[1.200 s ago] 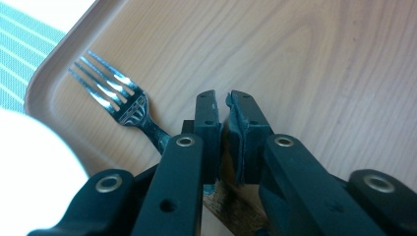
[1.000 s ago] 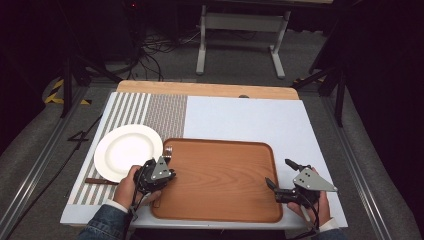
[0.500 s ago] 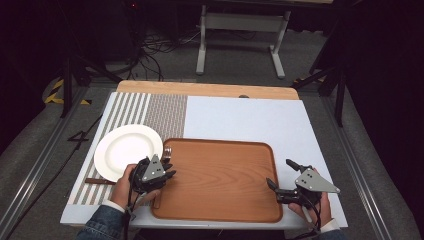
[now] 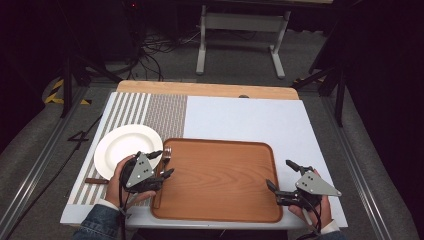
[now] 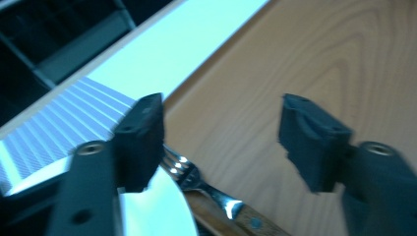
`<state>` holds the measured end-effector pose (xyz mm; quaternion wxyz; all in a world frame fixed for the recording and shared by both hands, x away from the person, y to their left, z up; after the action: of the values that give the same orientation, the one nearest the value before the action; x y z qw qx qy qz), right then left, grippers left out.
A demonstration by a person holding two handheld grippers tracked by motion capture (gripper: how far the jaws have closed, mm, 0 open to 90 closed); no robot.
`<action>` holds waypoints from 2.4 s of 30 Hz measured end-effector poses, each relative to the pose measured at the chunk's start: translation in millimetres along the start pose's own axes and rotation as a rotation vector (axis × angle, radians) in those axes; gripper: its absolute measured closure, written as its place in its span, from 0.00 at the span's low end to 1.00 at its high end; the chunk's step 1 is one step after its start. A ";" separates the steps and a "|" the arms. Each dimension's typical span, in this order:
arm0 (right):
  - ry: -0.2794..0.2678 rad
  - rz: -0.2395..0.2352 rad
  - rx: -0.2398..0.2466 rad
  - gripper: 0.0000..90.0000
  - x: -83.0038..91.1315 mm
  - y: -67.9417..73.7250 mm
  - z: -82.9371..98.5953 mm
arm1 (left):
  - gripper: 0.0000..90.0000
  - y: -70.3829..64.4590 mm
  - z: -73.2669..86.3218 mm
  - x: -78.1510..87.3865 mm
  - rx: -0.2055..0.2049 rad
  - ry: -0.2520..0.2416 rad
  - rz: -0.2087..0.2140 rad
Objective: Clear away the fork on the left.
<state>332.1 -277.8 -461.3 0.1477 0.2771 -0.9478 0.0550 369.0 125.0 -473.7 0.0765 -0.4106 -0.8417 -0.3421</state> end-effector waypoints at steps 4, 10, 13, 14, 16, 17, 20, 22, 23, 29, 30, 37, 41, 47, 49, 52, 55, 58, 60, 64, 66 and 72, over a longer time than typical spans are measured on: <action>-0.008 0.000 0.005 0.13 2.0 2.2 -0.7 | 0.22 2.9 7.2 6.3 0.021 -0.016 -0.016; -0.007 0.008 0.011 0.13 3.5 2.3 0.4 | 0.13 4.4 17.9 16.7 0.066 -0.033 -0.024; -0.006 0.014 0.008 0.13 4.4 1.5 1.1 | 0.10 4.3 25.5 24.1 0.085 -0.035 -0.030; -0.006 0.015 0.007 0.13 4.6 1.3 1.3 | 0.10 4.1 28.1 26.5 0.090 -0.040 -0.032; -0.006 0.016 0.007 0.13 5.1 1.0 1.5 | 0.10 4.4 33.4 31.2 0.102 -0.035 -0.039; -0.005 0.019 0.007 0.13 5.4 0.8 1.6 | 0.10 4.4 35.3 32.8 0.106 -0.035 -0.040; -0.009 0.019 0.004 0.13 6.2 0.9 1.6 | 0.09 4.9 41.2 38.2 0.117 -0.032 -0.051; -0.010 0.020 0.003 0.13 6.3 0.8 1.5 | 0.09 5.4 42.9 40.6 0.121 -0.033 -0.056; -0.010 0.020 0.004 0.13 6.2 1.0 1.5 | 0.09 5.6 43.5 41.8 0.126 -0.034 -0.058; -0.003 0.020 0.017 0.13 3.2 2.0 2.5 | 0.09 4.6 44.2 43.2 0.125 -0.043 -0.056; -0.003 0.018 0.018 0.13 3.0 2.3 2.3 | 0.09 4.1 44.5 43.1 0.124 -0.042 -0.055; -0.004 0.017 0.029 0.13 0.7 6.1 1.5 | 0.09 1.2 45.5 43.0 0.115 -0.038 -0.041; -0.003 0.018 0.028 0.13 0.1 5.2 2.0 | 0.09 1.5 46.3 41.1 0.111 -0.033 -0.035; -0.004 0.021 0.026 0.13 1.2 4.1 2.5 | 0.09 0.6 45.5 39.2 0.117 -0.035 -0.026; -0.002 0.022 0.027 0.13 1.3 4.2 2.9 | 0.09 0.5 45.3 38.6 0.108 -0.035 -0.021; -0.002 0.025 0.026 0.13 1.5 4.4 3.0 | 0.09 0.3 44.8 38.2 0.106 -0.038 -0.018; -0.001 0.027 0.025 0.13 1.4 3.8 3.3 | 0.09 0.0 44.9 37.6 0.111 -0.038 -0.015; -0.001 0.027 0.025 0.13 1.5 3.9 3.4 | 0.09 0.1 44.5 37.2 0.106 -0.037 -0.018; -0.003 0.028 0.026 0.13 1.7 3.6 3.3 | 0.09 -0.4 44.5 36.9 0.108 -0.038 -0.013; -0.001 0.029 0.025 0.13 1.6 3.4 3.5 | 0.09 -0.9 44.5 36.5 0.110 -0.036 -0.010; 0.000 0.028 0.024 0.13 1.6 3.6 3.6 | 0.09 -1.1 44.5 36.3 0.110 -0.037 -0.009; 0.002 0.026 0.021 0.13 1.1 3.3 4.0 | 0.09 -0.4 44.3 35.9 0.102 -0.034 -0.011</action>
<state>328.4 -276.4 -464.8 0.1448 0.2664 -0.9505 0.0672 352.0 176.1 -492.7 0.0809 -0.4072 -0.8616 -0.2921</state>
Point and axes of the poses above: each handheld gripper's, and its own axes: x roughly backward along the jaws, z roughly out of its underside, y roughly to its left, the point moved 6 cm from there along -x, roughly forward along the jaws, and after that the axes turned 14 degrees about -x, right-handed, at the moved point
